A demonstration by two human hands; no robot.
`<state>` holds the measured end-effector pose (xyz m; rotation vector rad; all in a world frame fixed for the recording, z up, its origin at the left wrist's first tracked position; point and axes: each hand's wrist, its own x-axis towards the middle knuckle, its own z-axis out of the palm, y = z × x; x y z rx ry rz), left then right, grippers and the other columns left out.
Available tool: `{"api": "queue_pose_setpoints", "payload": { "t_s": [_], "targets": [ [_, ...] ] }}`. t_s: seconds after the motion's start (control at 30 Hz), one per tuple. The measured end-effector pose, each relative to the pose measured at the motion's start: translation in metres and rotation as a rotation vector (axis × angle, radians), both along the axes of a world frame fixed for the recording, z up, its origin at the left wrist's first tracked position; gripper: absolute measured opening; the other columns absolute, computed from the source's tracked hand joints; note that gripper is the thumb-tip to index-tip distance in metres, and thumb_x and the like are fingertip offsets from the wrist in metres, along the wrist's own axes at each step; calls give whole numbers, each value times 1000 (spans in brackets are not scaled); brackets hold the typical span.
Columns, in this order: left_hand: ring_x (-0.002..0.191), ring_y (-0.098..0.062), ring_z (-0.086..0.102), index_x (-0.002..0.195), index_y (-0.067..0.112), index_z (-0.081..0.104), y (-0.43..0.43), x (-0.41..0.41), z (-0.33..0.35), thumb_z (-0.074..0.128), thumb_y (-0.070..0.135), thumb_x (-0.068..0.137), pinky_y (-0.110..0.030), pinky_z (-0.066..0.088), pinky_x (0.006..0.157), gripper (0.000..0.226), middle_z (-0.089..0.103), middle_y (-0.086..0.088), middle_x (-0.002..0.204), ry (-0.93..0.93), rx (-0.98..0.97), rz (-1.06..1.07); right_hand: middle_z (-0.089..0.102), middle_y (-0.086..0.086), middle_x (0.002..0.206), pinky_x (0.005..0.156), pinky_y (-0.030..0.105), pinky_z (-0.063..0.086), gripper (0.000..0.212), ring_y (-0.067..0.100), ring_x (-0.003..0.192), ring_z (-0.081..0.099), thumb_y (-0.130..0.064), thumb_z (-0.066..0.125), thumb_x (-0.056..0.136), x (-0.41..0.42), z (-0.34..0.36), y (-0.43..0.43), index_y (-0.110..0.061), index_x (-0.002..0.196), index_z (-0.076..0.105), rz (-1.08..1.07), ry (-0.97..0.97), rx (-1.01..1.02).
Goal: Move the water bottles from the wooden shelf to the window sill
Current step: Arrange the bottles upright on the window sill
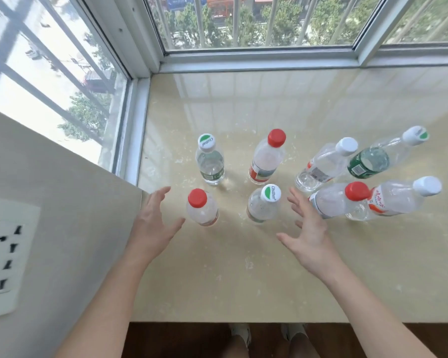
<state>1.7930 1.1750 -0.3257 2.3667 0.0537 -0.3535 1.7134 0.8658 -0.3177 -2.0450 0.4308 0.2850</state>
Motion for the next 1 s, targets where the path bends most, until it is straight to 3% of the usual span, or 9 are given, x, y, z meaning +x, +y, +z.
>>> {"api": "queue_pose_setpoints", "payload": {
  "t_s": [0.17, 0.3, 0.4, 0.57, 0.73, 0.87, 1.0],
  "targets": [
    [125, -14, 54, 129, 23, 52, -2, 41, 49, 74, 15, 85, -34, 44, 102, 50, 57, 4, 133, -53, -124, 74, 46, -14, 143, 114, 44, 40, 81, 7, 138, 44, 5, 65, 85, 18, 69, -7, -25, 153, 35, -4, -196, -110],
    [121, -10, 55, 129, 26, 51, -15, 71, 74, 79, 22, 82, -34, 45, 103, 55, 57, 9, 133, -68, -179, -16, 48, -9, 141, 113, 42, 41, 70, 14, 135, 48, 0, 65, 88, 56, 107, -12, -19, 150, 40, 21, -302, -175],
    [121, -8, 54, 133, 26, 49, -27, 88, 74, 84, 25, 76, -33, 46, 101, 68, 54, 10, 136, -64, -172, -105, 48, 2, 146, 113, 38, 40, 75, 16, 136, 46, -11, 72, 87, 92, 110, -13, -19, 152, 37, 20, -239, -190],
    [119, -8, 53, 136, 30, 46, -41, 104, 53, 89, 41, 61, -37, 47, 102, 87, 52, 12, 136, -36, -44, -239, 45, 4, 150, 113, 37, 37, 90, 19, 139, 43, -19, 81, 80, 127, 83, -11, -19, 154, 31, -8, -81, -138],
    [117, -8, 54, 133, 34, 45, -50, 116, 32, 92, 36, 60, -39, 48, 101, 86, 53, 16, 131, -32, -58, -281, 45, 1, 151, 106, 29, 37, 98, 20, 138, 45, -25, 88, 71, 143, 46, -11, -25, 153, 33, -23, 65, -125],
    [112, -5, 55, 128, 34, 50, -53, 124, 16, 92, 34, 61, -39, 49, 100, 79, 57, 17, 123, -25, -90, -296, 58, -2, 128, 93, 31, 44, 75, 22, 120, 55, -26, 87, 66, 153, 21, -6, -30, 132, 52, -48, 89, -133],
    [108, -7, 59, 121, 33, 55, -54, 126, 1, 91, 35, 62, -39, 53, 95, 69, 63, 15, 113, -24, -114, -287, 63, -1, 114, 79, 33, 46, 61, 25, 106, 58, -28, 85, 65, 158, 6, -1, -26, 119, 57, -31, 105, -168]
  ]
}}
